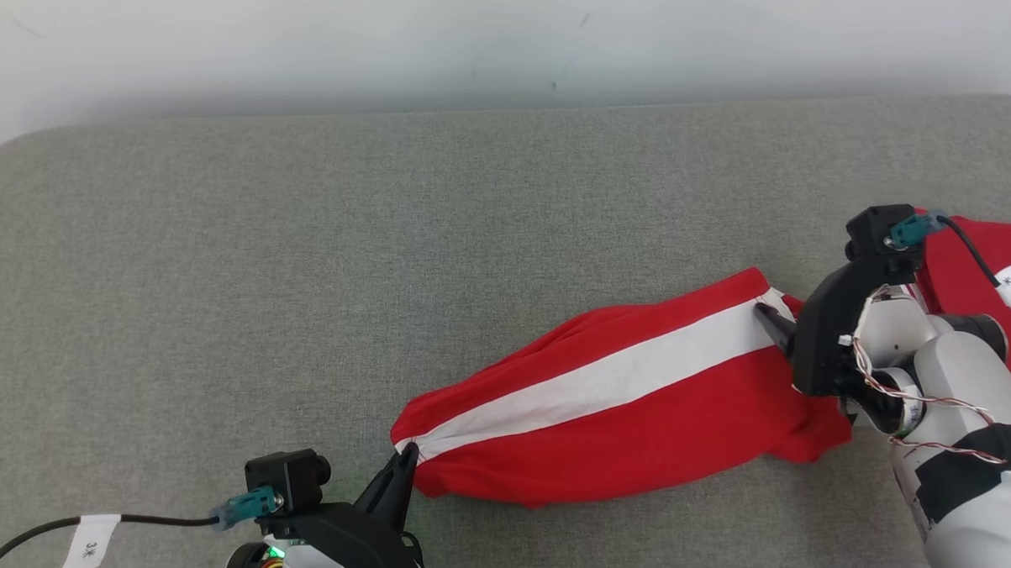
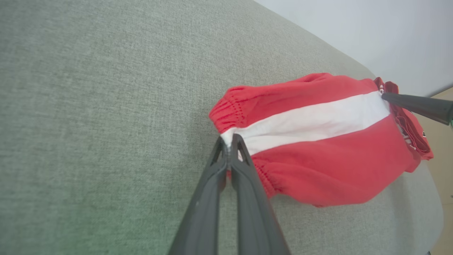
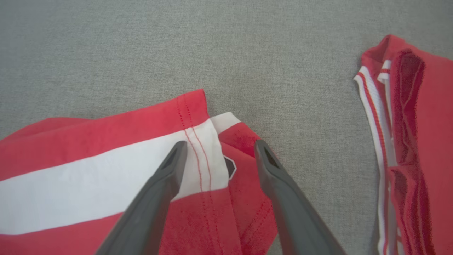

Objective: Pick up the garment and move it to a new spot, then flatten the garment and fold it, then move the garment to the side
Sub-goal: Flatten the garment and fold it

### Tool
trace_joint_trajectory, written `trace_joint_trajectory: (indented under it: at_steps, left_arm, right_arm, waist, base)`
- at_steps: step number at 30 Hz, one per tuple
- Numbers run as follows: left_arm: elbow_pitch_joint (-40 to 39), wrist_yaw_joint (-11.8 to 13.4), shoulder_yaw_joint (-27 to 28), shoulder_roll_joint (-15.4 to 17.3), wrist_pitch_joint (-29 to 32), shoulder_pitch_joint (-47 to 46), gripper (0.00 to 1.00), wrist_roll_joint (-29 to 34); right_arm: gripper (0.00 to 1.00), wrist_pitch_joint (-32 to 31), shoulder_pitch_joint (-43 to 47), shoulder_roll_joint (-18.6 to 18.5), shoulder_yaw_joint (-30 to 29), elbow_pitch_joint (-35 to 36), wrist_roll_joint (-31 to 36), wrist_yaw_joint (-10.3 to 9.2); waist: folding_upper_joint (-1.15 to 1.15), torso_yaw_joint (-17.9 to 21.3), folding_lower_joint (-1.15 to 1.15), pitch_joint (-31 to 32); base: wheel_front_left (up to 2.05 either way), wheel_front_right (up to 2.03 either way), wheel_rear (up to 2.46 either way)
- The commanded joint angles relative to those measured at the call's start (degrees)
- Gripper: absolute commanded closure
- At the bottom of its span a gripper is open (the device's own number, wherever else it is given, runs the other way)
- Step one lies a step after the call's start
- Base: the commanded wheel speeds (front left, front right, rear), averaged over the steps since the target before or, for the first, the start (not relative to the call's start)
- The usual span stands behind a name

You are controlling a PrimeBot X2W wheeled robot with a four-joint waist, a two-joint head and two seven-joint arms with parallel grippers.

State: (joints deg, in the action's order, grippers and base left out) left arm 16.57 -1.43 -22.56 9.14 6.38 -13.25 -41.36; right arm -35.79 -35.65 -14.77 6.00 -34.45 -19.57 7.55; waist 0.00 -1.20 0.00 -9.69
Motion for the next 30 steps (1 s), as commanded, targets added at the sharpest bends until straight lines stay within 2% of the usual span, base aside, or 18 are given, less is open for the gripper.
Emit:
trace_joint_trajectory:
  at_steps: [1, 4, 5, 6, 7, 8, 9, 12, 15, 16, 23, 30]
  left_arm:
    - [-0.11, 0.29, -0.11, 0.2, -0.1, -0.27, 1.0, 0.03]
    - [-0.27, 0.27, -0.25, 0.19, 0.13, 0.09, 1.0, -0.17]
    - [-0.3, 0.26, -0.31, 0.21, 0.21, 0.11, 1.0, -0.24]
    - [-0.3, 0.26, -0.31, 0.21, 0.21, 0.11, 1.0, -0.24]
    - [-0.31, 0.25, -0.35, 0.24, 0.18, 0.09, 1.0, -0.3]
    - [-0.32, 0.26, -0.38, 0.27, 0.24, 0.04, 1.0, -0.31]
    - [-0.34, 0.31, -0.38, 0.31, 0.32, -0.02, 1.0, -0.35]
    - [-0.41, 0.44, -0.33, 0.41, 0.32, -0.18, 1.0, -0.42]
    - [-0.44, 0.41, -0.26, 0.41, 0.24, -0.22, 1.0, -0.68]
    - [-0.44, 0.43, -0.26, 0.39, 0.2, -0.19, 1.0, -0.76]
    - [-1.42, 0.81, 0.68, 0.68, -1.74, -0.97, 1.0, -0.71]
    - [-6.06, 0.73, 3.91, 1.13, -2.91, -2.58, 1.0, -3.19]
  right_arm:
    - [0.0, -0.01, -0.71, 0.53, 0.29, -0.39, -0.78, -0.11]
    - [0.0, -0.25, -0.48, 0.66, 0.97, -1.07, -1.52, -0.11]
    - [0.15, -0.12, -0.54, 0.67, 1.16, -1.13, -1.61, -0.11]
    - [0.15, -0.12, -0.54, 0.67, 1.16, -1.13, -1.61, -0.11]
    - [0.24, -0.01, -0.61, 0.68, 1.37, -1.21, -1.74, -0.11]
    - [0.43, 0.07, -0.71, 0.62, 1.63, -1.32, -1.74, -0.11]
    - [0.54, 0.13, -0.84, 0.46, 1.83, -1.42, -1.66, -0.11]
    - [0.71, 0.47, -1.16, 0.35, 2.41, -1.53, -1.65, -0.11]
    - [0.96, 0.39, -1.28, 0.21, 2.8, -1.6, -1.88, -0.11]
    - [1.0, 0.36, -1.31, 0.18, 2.89, -1.65, -2.02, -0.11]
    - [1.0, 2.33, -2.05, -0.2, 3.62, 0.43, -3.1, -0.11]
    - [1.0, 5.28, -2.24, -2.39, 2.59, 7.23, -6.39, -0.11]
  waist:
    - [0.0, -0.12, 0.0, -0.07]
    - [0.0, -0.29, 0.0, -0.22]
    - [0.0, -0.37, 0.0, -0.27]
    - [0.0, -0.37, 0.0, -0.27]
    - [0.0, -0.44, 0.0, -0.32]
    - [0.0, -0.5, 0.0, -0.35]
    - [0.0, -0.55, 0.0, -0.38]
    - [0.0, -0.58, 0.0, -0.45]
    - [0.0, -0.5, 0.0, -0.42]
    - [0.0, -0.46, 0.0, -0.4]
    - [0.0, 0.03, 0.0, 0.01]
    - [0.0, 1.08, 0.0, -0.2]
  base:
    - [0.0, 0.0, 0.0]
    - [0.0, 0.0, 0.0]
    - [0.0, 0.0, 0.0]
    - [0.0, 0.0, 0.0]
    - [0.0, 0.0, 0.0]
    - [0.0, 0.0, 0.0]
    - [0.0, 0.0, 0.0]
    - [0.0, 0.0, 0.0]
    - [0.0, 0.0, 0.0]
    - [0.0, 0.0, 0.0]
    - [0.0, 0.0, 0.0]
    - [0.0, 0.0, 0.0]
